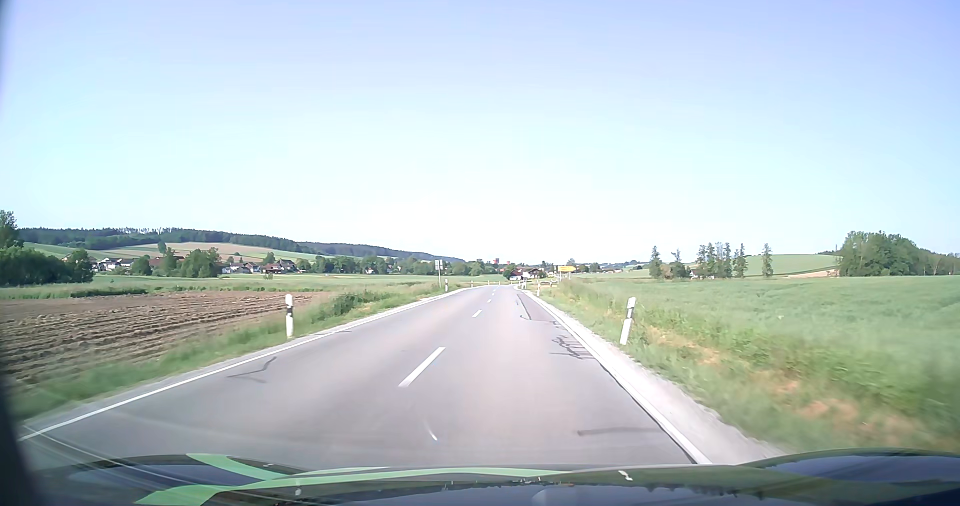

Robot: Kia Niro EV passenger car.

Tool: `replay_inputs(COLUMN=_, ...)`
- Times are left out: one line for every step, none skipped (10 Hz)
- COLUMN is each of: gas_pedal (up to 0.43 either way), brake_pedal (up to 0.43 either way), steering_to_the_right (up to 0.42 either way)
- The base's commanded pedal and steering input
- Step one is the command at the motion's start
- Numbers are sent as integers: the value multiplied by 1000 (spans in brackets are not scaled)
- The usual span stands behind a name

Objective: Follow the waypoints while adhering to traffic rules and regulations

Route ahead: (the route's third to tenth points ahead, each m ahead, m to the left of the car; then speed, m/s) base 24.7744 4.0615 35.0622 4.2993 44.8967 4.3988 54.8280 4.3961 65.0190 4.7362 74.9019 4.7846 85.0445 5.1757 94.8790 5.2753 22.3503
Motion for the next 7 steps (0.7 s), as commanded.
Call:
replay_inputs(gas_pedal=130, brake_pedal=0, steering_to_the_right=-4)
replay_inputs(gas_pedal=79, brake_pedal=0, steering_to_the_right=-4)
replay_inputs(gas_pedal=67, brake_pedal=0, steering_to_the_right=-4)
replay_inputs(gas_pedal=67, brake_pedal=0, steering_to_the_right=-4)
replay_inputs(gas_pedal=67, brake_pedal=0, steering_to_the_right=-4)
replay_inputs(gas_pedal=79, brake_pedal=0, steering_to_the_right=-4)
replay_inputs(gas_pedal=138, brake_pedal=0, steering_to_the_right=-4)
